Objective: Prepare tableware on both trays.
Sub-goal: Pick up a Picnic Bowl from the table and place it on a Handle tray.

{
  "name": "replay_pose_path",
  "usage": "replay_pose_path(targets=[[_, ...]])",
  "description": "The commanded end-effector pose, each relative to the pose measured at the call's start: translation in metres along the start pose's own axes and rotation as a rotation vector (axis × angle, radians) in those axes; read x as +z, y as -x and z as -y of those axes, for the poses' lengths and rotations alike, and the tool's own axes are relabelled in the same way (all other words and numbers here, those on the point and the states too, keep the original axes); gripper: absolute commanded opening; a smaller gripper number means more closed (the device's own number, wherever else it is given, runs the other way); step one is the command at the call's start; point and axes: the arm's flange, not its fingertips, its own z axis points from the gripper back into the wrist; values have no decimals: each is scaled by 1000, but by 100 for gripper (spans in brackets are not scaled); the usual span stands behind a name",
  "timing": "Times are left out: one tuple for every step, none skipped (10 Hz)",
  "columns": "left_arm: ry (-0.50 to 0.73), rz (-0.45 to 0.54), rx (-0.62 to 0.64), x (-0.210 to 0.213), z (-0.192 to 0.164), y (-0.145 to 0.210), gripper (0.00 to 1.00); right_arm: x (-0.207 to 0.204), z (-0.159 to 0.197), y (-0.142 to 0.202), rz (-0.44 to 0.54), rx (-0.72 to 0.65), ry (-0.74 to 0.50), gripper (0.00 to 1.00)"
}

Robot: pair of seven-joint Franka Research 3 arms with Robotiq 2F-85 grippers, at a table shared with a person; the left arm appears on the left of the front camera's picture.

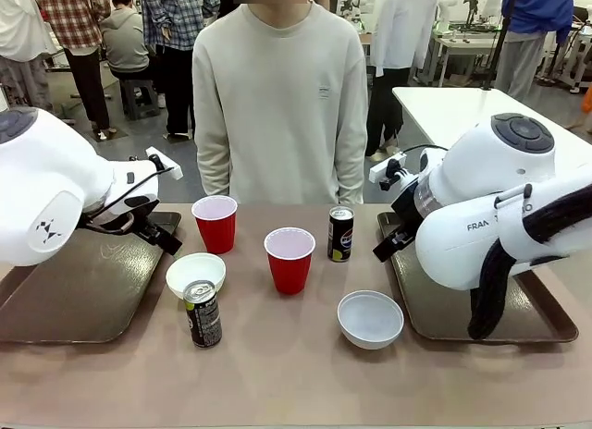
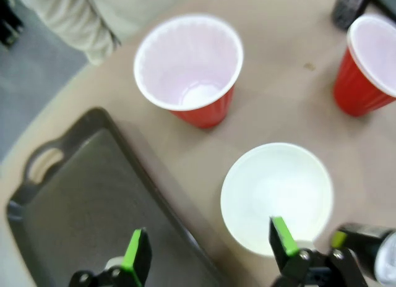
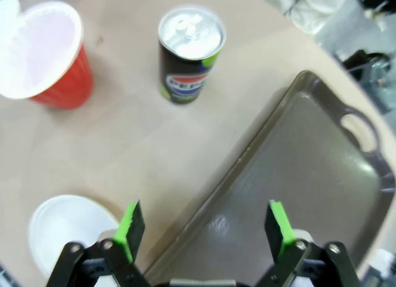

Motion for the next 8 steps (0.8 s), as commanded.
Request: replay_pose_path(targets=[[54, -12, -36, 85, -4, 48, 100, 82, -26, 23, -94, -6, 4, 100], [118, -78, -26, 100, -2, 63, 100, 103, -30, 39, -177, -12, -23, 100], [138, -167, -39, 102, 5, 77, 100, 116, -34, 61, -263, -24, -78, 100], [174, -248, -66, 103, 16, 88, 100, 122, -38, 85, -321, -41, -149, 100], [211, -278, -81, 103, 24, 91, 100, 123, -41, 103, -341, -49, -206, 100], [202, -131, -129, 108, 29, 84, 100, 124, -33, 102, -318, 25, -90, 100], [178, -248, -47, 109, 2, 33, 100, 127, -32, 45, -323, -28, -126, 100], [178, -248, -47, 109, 2, 33, 100, 127, -32, 45, -323, -28, -126, 100]])
